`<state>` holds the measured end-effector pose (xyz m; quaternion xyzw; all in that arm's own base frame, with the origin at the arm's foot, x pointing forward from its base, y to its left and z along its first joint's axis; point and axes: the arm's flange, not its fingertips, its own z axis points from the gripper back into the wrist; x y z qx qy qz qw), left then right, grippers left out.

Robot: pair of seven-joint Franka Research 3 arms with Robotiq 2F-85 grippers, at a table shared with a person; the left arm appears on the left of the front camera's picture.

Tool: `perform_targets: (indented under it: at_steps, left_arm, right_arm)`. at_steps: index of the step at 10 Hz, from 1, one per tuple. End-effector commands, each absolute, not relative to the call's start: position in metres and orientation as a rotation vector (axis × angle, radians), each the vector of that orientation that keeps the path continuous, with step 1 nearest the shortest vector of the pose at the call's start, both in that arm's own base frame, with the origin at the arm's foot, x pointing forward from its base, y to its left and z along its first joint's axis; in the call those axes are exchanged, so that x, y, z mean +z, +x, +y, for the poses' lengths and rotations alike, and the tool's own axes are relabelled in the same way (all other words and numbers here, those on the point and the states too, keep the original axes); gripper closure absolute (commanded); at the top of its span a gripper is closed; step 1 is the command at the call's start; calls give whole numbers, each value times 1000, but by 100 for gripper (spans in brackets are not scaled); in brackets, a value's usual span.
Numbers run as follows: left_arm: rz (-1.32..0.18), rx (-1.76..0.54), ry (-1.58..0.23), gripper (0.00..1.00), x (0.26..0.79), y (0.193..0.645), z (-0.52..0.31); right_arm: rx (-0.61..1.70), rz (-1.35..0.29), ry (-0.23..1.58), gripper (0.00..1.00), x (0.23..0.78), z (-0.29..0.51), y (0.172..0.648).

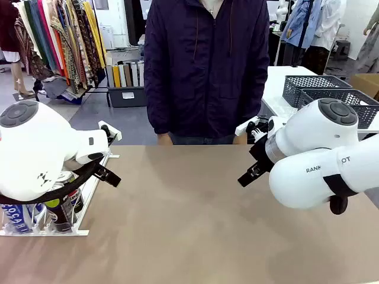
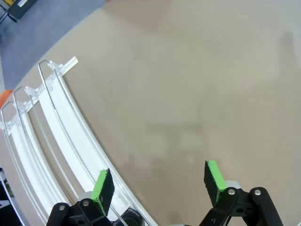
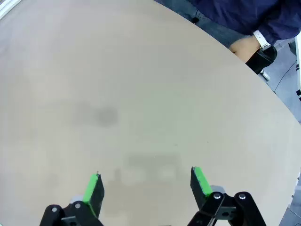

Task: Retrieve and store the cans from the dispenser.
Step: Pick up one can from the Automatic Can Dispenser and place it in the middle of the table.

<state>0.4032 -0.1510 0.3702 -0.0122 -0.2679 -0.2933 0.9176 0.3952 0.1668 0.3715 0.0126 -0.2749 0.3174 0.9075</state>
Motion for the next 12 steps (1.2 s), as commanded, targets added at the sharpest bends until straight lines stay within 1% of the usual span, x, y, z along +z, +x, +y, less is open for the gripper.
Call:
perform_targets:
  at_steps: [1, 12]
  left_arm:
    - [-552, -603, -25, 0, 370, 403, -151]
    - [-552, -603, -25, 0, 370, 403, -151]
  right_arm:
    - [655, -568, 26, 0, 371, 167, 395]
    - [655, -568, 26, 0, 371, 167, 395]
